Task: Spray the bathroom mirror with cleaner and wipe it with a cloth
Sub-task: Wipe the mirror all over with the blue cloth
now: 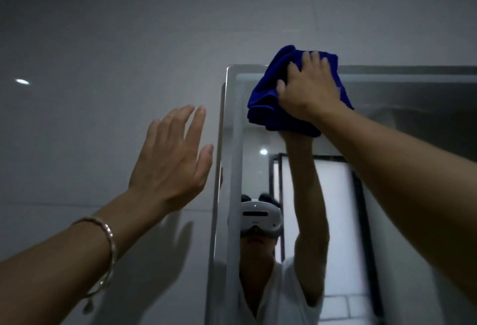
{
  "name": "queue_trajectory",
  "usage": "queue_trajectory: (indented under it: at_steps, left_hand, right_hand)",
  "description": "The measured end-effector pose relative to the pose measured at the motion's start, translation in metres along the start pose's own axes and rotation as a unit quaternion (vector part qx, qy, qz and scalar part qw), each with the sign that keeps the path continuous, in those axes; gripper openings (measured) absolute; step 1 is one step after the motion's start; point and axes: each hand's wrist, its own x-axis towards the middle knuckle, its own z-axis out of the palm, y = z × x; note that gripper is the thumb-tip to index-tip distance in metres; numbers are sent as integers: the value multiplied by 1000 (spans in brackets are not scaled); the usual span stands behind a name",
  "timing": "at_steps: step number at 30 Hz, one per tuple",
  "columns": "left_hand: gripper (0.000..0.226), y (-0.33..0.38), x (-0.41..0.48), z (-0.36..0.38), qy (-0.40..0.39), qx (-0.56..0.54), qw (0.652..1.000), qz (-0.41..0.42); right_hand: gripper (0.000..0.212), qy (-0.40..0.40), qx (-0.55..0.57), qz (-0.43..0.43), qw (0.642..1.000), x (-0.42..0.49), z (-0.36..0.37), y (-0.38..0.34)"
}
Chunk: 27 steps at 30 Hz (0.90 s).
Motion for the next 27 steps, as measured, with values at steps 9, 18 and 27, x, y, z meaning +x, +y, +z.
queue_trajectory:
  at_steps: [9,18,27]
  left_hand:
    - [59,20,-13,-6,28,-35,999,0]
    - [60,57,6,21,49,-95,994,-29]
    - [64,116,28,51,5,-92,995,-28]
  right_hand:
    - [78,-7,52,1,999,-10,16,-15]
    - [75,30,-11,-172,985,-21,23,-40]
    - [73,28,25,86,996,-20,11,96]
